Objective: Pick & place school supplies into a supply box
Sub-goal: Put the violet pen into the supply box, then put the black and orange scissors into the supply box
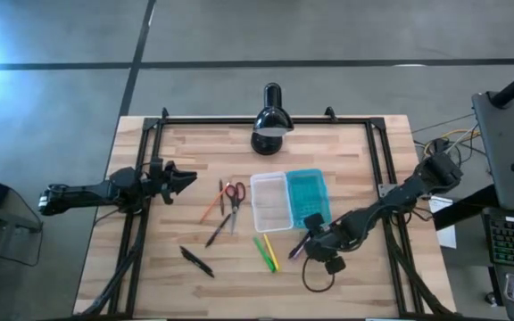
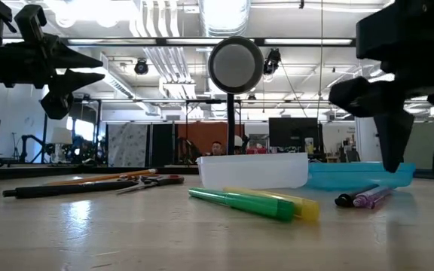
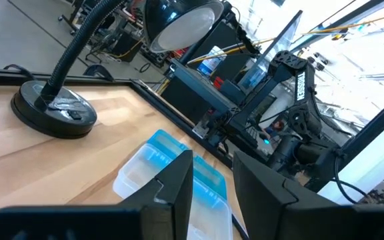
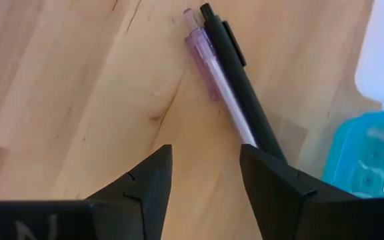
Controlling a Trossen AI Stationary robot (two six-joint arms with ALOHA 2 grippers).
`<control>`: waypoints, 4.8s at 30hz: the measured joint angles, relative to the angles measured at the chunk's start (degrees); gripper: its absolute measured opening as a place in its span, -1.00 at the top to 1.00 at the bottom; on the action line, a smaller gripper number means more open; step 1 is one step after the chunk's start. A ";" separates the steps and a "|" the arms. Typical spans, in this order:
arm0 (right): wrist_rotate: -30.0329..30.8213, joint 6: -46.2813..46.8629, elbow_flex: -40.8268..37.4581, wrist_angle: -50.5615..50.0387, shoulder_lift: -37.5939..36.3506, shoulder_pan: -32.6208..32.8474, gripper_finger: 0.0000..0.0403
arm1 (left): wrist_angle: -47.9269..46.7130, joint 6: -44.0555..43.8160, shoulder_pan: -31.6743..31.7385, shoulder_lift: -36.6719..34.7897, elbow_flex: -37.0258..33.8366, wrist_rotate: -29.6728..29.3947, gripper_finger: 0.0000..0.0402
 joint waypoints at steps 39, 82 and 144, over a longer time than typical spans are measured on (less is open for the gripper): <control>-5.70 4.50 -1.49 -1.33 4.74 -2.97 0.81 | -0.27 0.01 0.00 0.02 0.00 0.00 0.55; 0.44 77.19 -0.50 28.03 -0.07 -23.69 0.76 | -0.30 -0.01 -0.02 0.00 -0.01 0.00 0.55; -3.37 12.75 17.77 -9.94 6.65 -3.71 0.05 | 2.43 -36.40 0.15 -0.11 0.48 -17.24 0.55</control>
